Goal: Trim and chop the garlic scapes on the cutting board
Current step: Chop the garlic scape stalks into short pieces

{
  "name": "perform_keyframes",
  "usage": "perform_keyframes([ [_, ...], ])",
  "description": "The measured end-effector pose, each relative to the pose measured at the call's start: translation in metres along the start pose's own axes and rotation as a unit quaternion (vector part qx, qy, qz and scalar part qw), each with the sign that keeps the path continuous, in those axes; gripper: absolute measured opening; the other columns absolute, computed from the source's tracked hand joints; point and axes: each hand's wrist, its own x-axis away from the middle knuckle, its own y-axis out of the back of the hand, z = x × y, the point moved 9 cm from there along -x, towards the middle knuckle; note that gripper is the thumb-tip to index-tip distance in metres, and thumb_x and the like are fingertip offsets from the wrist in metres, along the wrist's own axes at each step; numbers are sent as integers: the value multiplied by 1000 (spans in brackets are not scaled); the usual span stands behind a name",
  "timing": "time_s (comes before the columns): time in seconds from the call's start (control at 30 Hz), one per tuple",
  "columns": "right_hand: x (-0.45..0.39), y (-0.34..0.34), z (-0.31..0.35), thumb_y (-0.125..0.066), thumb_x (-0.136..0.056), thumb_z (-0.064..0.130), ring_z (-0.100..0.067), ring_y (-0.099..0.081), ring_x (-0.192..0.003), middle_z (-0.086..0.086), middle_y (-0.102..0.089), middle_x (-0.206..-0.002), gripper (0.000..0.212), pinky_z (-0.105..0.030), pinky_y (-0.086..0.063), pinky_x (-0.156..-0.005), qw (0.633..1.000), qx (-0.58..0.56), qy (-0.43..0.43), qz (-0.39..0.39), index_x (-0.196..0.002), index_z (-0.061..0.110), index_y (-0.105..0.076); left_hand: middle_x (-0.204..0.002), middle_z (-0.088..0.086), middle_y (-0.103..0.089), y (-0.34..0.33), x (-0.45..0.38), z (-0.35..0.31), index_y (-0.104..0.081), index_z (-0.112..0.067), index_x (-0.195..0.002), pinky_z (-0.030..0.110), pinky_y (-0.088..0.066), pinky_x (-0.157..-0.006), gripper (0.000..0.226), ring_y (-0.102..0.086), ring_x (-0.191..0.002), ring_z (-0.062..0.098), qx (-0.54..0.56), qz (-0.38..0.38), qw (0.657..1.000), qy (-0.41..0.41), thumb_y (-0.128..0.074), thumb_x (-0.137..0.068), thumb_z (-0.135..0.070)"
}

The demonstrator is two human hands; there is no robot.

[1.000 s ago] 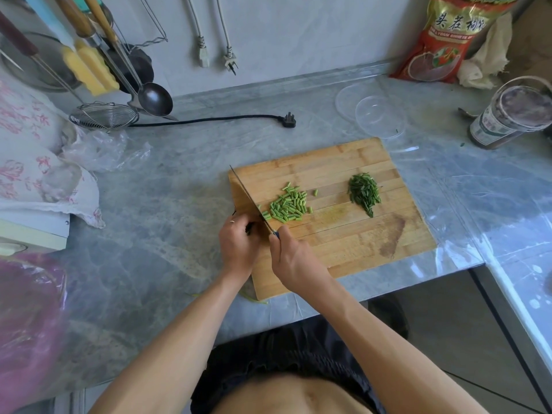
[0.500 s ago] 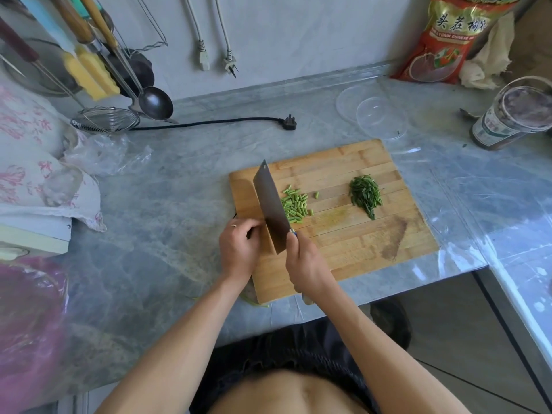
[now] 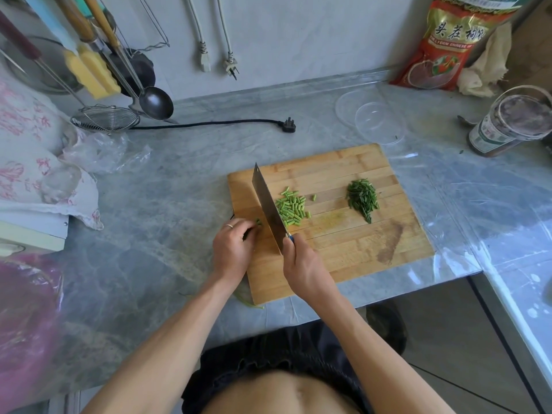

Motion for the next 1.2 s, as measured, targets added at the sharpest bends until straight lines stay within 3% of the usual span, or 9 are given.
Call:
perform_keyframes([
  [0.2,-1,-1,0,-33,-104,34,-23,-45,-52,-4,-51,-60,27,-36,-33,-54,1000,16,5,6,-85,17,-41,-82,2,-73,1,7,-6,-76,-9,-85,25,-47,-71,2,-65,-79,20,-39,0,998,-56,-76,-84,-9],
  [0.33,-1,-2,1,-34,-104,34,-22,-43,-49,-1,-48,-59,26,-35,-34,-53,1000,24,11,4,-84,18,-40,-88,2,-74,1,13,-10,-77,-7,-93,30,-52,-75,18,-66,-86,20,-39,18,995,-87,-62,-89,-16],
  [0.5,0,0,3,-34,-104,35,-28,-47,-53,-7,-53,-62,30,-40,-37,-54,1000,21,15,11,-83,16,-42,-92,3,-74,0,13,-8,-77,-7,-96,25,-50,-79,19,-67,-89,22,-26,23,998,-47,-70,-80,1],
  [0.67,12,3,10,-29,-101,33,-15,-29,-44,2,-34,-57,31,-23,-22,-43,997,42,65,13,-74,18,-35,-93,3,-74,4,13,1,-77,-12,-96,27,-52,-73,21,-68,-85,21,-1,18,1000,1,-64,-81,-6],
  [0.77,17,1,13,-31,-102,31,-17,-28,-42,3,-33,-53,31,-25,-22,-42,996,51,72,20,-75,19,-36,-89,3,-75,5,12,0,-77,-12,-92,26,-50,-70,18,-68,-81,21,1,5,1000,22,-66,-83,-1],
  [0.97,25,-6,16,-35,-104,31,-10,-39,-42,3,-36,-52,33,-23,-22,-42,996,55,58,40,-72,27,-32,-81,1,-73,7,12,5,-77,-13,-87,21,-43,-72,15,-65,-80,22,3,-18,997,71,-71,-82,0],
  [1.07,26,-11,13,-28,-103,40,-9,-45,-57,0,-50,-70,27,-28,-33,-55,992,104,28,70,-89,22,-42,-80,0,-74,9,12,4,-77,-13,-87,25,-44,-74,15,-65,-77,19,15,-30,996,78,-71,-82,0],
  [1.1,26,-12,10,-24,-102,43,-17,-49,-65,-2,-54,-78,30,-29,-36,-61,988,128,10,81,-98,21,-44,-80,0,-73,9,13,3,-77,-13,-87,23,-43,-74,15,-65,-77,19,18,-33,996,83,-71,-82,0],
  [1.2,27,-16,13,-22,-103,41,-17,-44,-57,-3,-52,-76,29,-22,-32,-50,985,149,30,77,-98,20,-40,-80,0,-73,9,14,3,-77,-12,-87,18,-40,-71,15,-64,-78,19,27,-41,994,93,-70,-83,1],
])
